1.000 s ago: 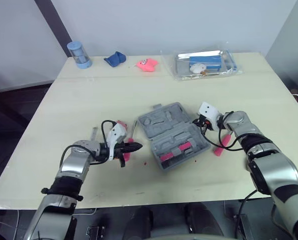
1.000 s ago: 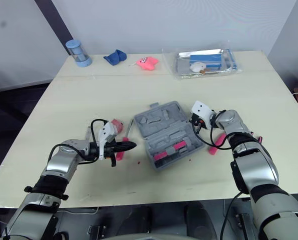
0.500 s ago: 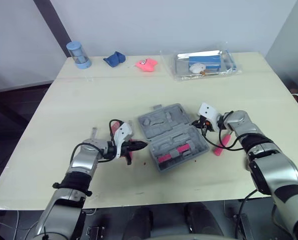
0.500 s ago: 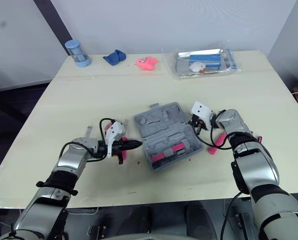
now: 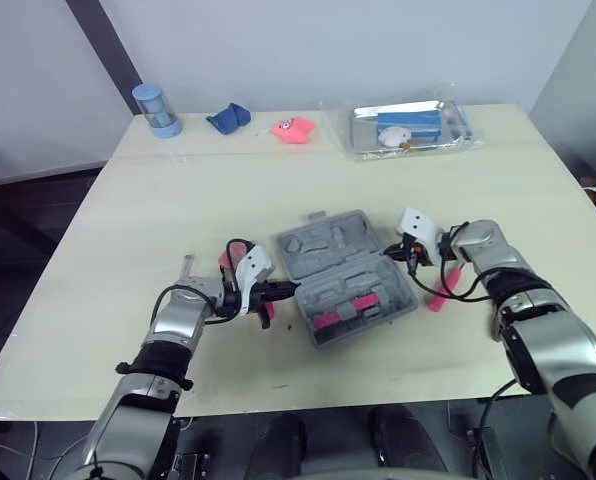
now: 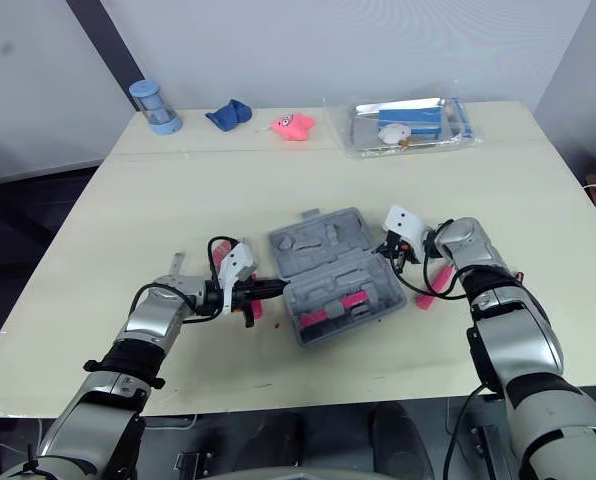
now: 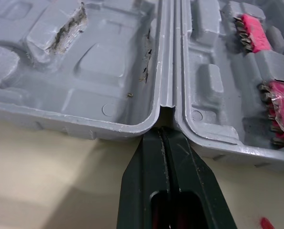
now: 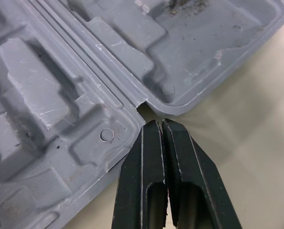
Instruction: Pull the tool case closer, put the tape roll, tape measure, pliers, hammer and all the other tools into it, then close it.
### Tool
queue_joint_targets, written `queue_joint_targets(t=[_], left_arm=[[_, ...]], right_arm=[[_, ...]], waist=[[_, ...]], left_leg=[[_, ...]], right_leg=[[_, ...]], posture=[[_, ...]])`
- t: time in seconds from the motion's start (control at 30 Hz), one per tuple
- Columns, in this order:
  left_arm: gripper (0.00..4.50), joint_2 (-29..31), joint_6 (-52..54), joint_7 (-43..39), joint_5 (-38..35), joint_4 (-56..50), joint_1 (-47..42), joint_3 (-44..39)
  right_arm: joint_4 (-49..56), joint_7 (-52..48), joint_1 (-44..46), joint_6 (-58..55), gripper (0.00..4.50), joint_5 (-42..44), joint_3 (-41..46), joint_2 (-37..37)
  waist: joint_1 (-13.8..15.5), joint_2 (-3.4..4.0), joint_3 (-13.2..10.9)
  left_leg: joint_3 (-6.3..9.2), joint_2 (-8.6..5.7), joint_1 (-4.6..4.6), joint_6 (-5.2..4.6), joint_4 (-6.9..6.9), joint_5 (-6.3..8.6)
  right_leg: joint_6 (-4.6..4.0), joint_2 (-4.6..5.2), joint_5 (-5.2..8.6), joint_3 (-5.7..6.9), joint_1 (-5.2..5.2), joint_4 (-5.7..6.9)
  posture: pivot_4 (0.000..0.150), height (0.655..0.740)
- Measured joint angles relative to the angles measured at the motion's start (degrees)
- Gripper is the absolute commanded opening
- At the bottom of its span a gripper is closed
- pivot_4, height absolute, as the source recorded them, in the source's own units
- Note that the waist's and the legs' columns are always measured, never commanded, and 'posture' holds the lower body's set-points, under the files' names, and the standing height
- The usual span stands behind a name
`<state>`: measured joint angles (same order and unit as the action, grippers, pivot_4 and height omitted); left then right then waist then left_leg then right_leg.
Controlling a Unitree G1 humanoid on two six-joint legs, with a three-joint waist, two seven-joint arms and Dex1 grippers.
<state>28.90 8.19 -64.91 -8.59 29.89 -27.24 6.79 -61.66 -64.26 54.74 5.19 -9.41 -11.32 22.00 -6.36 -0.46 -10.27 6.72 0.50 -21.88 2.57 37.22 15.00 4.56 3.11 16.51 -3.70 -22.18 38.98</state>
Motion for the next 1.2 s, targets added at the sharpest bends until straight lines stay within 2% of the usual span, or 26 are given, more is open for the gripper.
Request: queue_joint_targets(t=[0.4, 0.63, 0.77, 0.9, 1.2], left_arm=[[0.0, 1.99, 5.01, -2.67, -0.09, -6.29, 3.29, 0.55], [0.0, 4.19, 8.93, -5.02, -0.34, -14.26, 8.0, 1.8], [0.0, 4.84, 10.35, -5.15, -0.57, -17.89, 10.45, 2.25], [0.0, 5.35, 11.55, -5.13, -0.63, -20.37, 11.91, 2.54], [0.0, 7.37, 13.66, -5.61, -1.09, -24.31, 14.42, 2.81]], right_arm=[[20.24, -8.2, -10.77, -12.78, 0.11, 3.74, -0.14, 3.06], [42.79, -12.29, -23.82, -26.26, 0.11, 7.86, -0.8, 8.12], [51.97, -12.67, -29.08, -32.91, 0.11, 9.9, -1.13, 10.69], [59.16, -12.05, -32.93, -37.49, 0.11, 11.87, -1.12, 12.85], [65.9, -9.2, -37.38, -42.38, 0.11, 15.57, -1.15, 14.2]], waist=[[0.2, 0.0, 0.01], [1.18, 0.0, 0.01], [1.5, 0.0, 0.01], [1.89, 0.0, 0.01], [2.65, -0.01, 0.01]], left_leg=[[0.03, -0.01, -0.01, -0.04, 0.0, 0.03], [0.06, 0.0, -0.07, -0.16, 0.01, 0.09], [0.05, 0.0, -0.06, -0.23, 0.08, 0.13], [0.06, 0.0, -0.07, -0.24, 0.09, 0.14], [0.05, 0.0, -0.08, -0.25, 0.08, 0.14]], right_leg=[[0.0, 0.0, 0.0, 0.01, 0.0, 0.01], [0.0, 0.01, 0.0, 0.02, 0.0, -0.03], [0.01, 0.0, 0.0, 0.02, 0.0, 0.02], [0.01, -0.01, 0.0, 0.03, 0.01, 0.02], [0.01, 0.0, 0.01, 0.04, 0.01, -0.02]], posture=[[0.15, 0.74], [0.15, 0.74], [0.15, 0.74], [0.15, 0.74], [0.15, 0.74]])
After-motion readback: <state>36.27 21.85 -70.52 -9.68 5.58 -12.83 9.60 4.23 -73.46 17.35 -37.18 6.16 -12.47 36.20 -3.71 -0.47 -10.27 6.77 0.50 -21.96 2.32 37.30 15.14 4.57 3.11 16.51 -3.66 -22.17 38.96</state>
